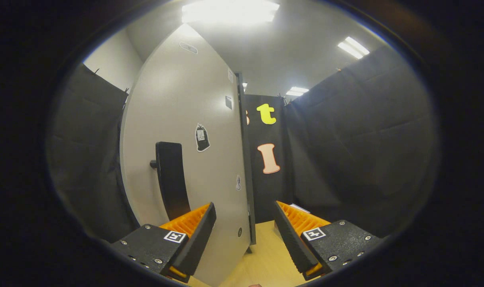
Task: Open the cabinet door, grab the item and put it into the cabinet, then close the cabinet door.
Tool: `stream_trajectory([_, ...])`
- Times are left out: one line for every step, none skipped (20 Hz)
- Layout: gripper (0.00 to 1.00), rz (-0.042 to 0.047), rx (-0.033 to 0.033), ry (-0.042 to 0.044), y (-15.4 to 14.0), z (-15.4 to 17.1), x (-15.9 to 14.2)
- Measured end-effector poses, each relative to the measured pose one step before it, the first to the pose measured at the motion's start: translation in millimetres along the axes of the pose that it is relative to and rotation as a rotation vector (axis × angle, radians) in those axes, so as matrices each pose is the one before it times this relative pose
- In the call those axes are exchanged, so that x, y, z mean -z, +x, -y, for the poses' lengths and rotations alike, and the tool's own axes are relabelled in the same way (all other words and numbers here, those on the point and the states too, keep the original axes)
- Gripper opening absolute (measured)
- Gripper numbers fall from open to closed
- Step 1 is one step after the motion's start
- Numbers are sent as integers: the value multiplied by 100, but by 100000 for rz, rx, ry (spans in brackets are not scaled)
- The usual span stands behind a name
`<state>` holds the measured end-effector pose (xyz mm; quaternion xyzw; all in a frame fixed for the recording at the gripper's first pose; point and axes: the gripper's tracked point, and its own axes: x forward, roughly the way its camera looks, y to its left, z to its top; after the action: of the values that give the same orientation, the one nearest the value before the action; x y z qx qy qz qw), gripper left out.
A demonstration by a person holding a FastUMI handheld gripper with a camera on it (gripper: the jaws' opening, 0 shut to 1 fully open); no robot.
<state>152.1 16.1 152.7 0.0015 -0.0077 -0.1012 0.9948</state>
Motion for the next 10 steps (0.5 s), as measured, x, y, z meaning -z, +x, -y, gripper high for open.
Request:
stream_trajectory([90,-94,-670,551,194,-447,119])
stream_trajectory([90,-134,-716,388,231,-490,11])
stream_trajectory([90,32,-742,312,231,-550,16])
stream_trajectory([90,-44,-761,208,136,-513,-23])
stream_trajectory([90,121,-739,164,248,-575,107])
stream_trajectory([91,-43,-821,192,268,-453,-16])
stream_trajectory([91,-6,-904,299,277,-465,160])
stream_trajectory([91,-216,-975,355,347,-576,77])
stream_trajectory([91,-193,-915,418,303,-596,139])
stream_trajectory([91,-275,-881,344,333,-487,182])
